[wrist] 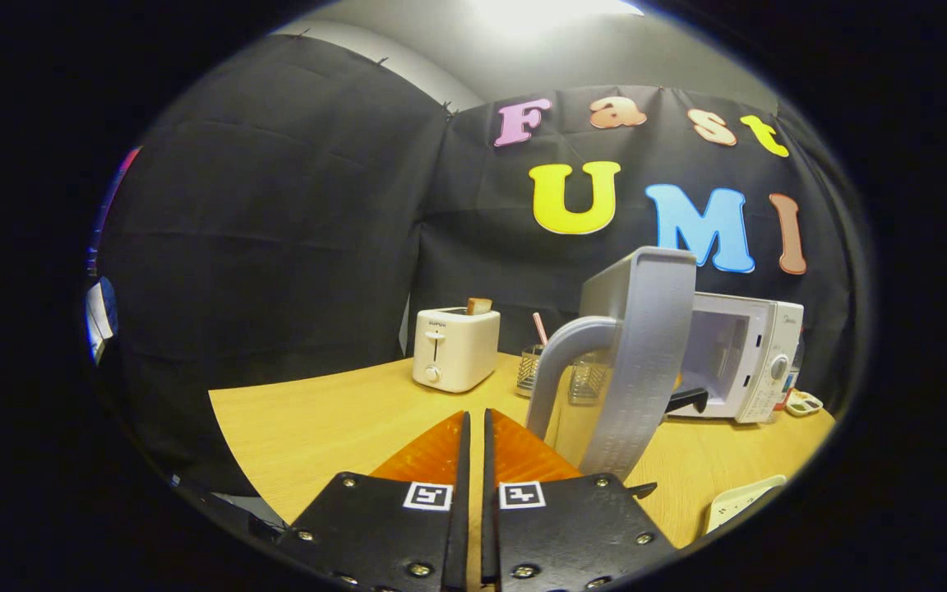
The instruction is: Open the microwave, put the food inside, and close the microwave door.
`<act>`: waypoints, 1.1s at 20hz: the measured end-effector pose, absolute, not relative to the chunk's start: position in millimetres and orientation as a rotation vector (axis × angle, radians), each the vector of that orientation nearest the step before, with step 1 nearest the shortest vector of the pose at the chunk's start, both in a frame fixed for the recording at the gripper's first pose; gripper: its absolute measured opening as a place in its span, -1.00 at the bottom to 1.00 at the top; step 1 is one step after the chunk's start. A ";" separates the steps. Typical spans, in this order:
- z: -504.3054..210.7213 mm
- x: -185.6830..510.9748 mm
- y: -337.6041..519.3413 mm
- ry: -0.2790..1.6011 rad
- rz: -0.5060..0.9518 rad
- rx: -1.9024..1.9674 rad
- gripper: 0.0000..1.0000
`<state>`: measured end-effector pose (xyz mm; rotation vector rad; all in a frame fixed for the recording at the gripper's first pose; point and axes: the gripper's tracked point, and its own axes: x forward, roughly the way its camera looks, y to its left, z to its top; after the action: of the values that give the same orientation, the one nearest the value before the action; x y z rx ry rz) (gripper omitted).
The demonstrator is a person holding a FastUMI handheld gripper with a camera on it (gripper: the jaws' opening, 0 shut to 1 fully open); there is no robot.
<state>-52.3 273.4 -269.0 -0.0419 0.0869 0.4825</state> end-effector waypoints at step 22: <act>-252.5 70.8 37.5 0.128 0.172 -0.006 -0.98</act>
<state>70.8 37.5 -252.5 -0.0059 0.1284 0.1718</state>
